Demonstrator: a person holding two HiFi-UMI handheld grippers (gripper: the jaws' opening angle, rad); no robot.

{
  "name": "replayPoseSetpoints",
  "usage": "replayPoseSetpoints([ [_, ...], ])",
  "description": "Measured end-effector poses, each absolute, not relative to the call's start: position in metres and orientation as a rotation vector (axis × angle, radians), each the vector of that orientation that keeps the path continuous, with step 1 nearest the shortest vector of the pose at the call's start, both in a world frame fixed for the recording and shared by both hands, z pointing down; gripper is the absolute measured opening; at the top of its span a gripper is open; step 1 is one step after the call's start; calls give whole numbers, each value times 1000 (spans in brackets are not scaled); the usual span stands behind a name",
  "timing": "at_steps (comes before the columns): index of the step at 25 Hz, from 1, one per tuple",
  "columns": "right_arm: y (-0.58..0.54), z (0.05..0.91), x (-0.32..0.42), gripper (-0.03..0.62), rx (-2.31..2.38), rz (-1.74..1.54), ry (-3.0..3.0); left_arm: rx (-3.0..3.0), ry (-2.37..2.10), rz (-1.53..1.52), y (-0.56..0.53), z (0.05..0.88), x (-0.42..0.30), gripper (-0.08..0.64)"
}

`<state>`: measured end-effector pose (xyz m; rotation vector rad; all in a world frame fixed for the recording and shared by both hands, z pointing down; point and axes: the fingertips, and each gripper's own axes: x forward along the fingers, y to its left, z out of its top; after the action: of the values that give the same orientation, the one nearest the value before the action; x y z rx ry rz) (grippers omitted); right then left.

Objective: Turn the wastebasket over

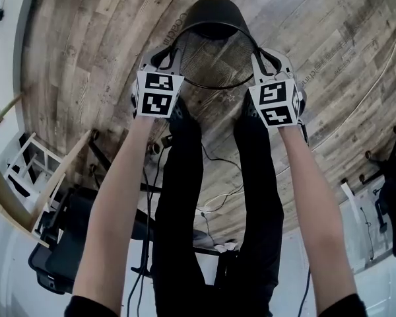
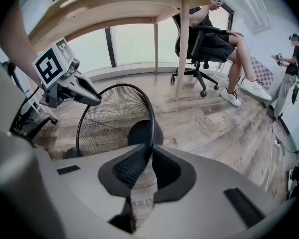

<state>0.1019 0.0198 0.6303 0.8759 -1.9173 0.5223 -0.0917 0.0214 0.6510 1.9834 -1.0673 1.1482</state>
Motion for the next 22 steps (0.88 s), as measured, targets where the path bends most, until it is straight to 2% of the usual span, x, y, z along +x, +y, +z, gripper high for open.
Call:
replayPoseSetpoints([
  [6, 33, 633, 105, 67, 864, 621, -1897, 1837, -994, 972, 39, 655, -89, 52],
  [22, 89, 647, 110, 54, 759, 796, -1873, 1843, -873, 1014, 93, 662, -81, 55],
])
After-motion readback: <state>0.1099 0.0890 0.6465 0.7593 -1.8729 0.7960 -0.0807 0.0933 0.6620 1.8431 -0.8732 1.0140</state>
